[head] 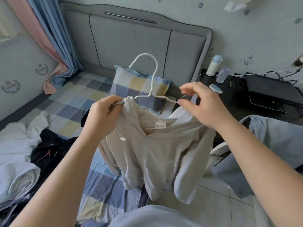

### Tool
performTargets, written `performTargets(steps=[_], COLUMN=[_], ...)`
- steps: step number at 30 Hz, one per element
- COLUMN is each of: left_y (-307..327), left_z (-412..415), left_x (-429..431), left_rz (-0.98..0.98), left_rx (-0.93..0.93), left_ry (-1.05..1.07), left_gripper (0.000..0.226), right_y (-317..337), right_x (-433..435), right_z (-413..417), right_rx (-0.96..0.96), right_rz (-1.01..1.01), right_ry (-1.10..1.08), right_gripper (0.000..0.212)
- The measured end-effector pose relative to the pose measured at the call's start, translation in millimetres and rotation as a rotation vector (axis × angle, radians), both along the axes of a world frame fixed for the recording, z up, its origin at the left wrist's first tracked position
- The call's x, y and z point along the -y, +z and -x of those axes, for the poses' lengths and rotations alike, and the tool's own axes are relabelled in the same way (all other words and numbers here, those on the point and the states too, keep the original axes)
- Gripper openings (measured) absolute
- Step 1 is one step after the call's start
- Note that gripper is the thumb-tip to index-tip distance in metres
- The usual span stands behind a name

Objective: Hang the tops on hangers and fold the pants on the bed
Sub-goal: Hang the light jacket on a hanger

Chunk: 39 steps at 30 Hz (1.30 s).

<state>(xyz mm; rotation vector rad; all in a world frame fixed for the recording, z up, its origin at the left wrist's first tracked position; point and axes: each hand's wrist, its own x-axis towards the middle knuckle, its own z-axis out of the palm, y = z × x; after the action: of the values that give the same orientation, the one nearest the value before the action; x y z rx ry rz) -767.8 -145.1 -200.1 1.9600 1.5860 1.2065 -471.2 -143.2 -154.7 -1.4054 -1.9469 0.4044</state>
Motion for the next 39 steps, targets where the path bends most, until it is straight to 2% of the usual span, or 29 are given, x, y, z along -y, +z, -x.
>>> performTargets(steps=[3, 5, 9, 12, 15, 19, 21, 23, 26, 28, 30, 31, 33, 36, 39], left_y=[-0.6, -1.4, -7.0, -7.9, -13.5, -21.1, -17.3, -8.4, 2.3, 2.1, 1.3, 0.8, 1.0, -3.1, -1.9], left_z=[8.7, 11.0, 11.9, 11.2, 12.9, 12.4, 8.4, 5.0, 2.8, 6.5, 10.2, 11.7, 11.8, 7.5, 2.7], left_x=[-0.8, -2.4, -3.7, -2.5, -3.3, -2.1, 0.4, 3.1, 6.9, 8.8, 10.3, 9.9, 8.7, 6.0, 4.2], left_rz=[0.007, 0.024, 0.086, 0.067, 0.053, 0.017, 0.039, 0.072, 0.115, 0.135, 0.149, 0.156, 0.159, 0.177, 0.174], left_rx=[0.033, 0.031, 0.023, -0.002, -0.064, -0.261, -0.181, -0.004, 0.105, 0.159, 0.218, 0.24, 0.26, 0.183, 0.12], left_ry=[0.054, 0.074, 0.067, 0.034, 0.01, -0.049, -0.092, -0.118, -0.1, -0.087, -0.077, -0.072, -0.073, -0.071, -0.063], left_gripper=[0.017, 0.017, 0.025, 0.036, 0.033, 0.031, 0.035, 0.052, 0.068, 0.068, 0.065, 0.064, 0.061, 0.055, 0.049], right_y=[-26.2, -43.3, -59.5, -60.2, -48.8, -5.5, 8.3, 10.2, 1.4, -4.3, -19.2, -29.1, -46.6, -55.2, -49.8], right_x=[12.0, 18.1, 24.5, 27.3, 29.8, 26.6, 13.3, -2.7, -8.6, 3.1, 20.3, 28.0, 36.3, 39.1, 35.6], right_z=[-27.5, -37.1, -39.0, -39.0, -41.3, -36.1, -30.3, -26.5, -35.0, -44.0, -50.0, -51.1, -49.4, -46.0, -47.7], right_rx=[-0.039, -0.004, -0.038, 0.028, 0.087, 0.02, -0.081, -0.082, -0.129, -0.265, -0.309, -0.272, -0.167, -0.123, -0.006], right_rz=[0.227, 0.276, 0.018, -0.158, -0.156, -0.147, -0.102, 0.038, 0.185, 0.267, 0.38, 0.399, 0.312, 0.057, -0.078], right_ry=[-0.041, -0.034, -0.071, -0.064, -0.044, -0.014, -0.068, -0.141, -0.222, -0.146, 0.024, 0.09, 0.085, -0.06, -0.08], right_gripper=[0.029, 0.029, 0.02, 0.012, 0.011, 0.016, 0.015, 0.013, 0.03, 0.026, 0.041, 0.049, 0.05, 0.031, 0.014])
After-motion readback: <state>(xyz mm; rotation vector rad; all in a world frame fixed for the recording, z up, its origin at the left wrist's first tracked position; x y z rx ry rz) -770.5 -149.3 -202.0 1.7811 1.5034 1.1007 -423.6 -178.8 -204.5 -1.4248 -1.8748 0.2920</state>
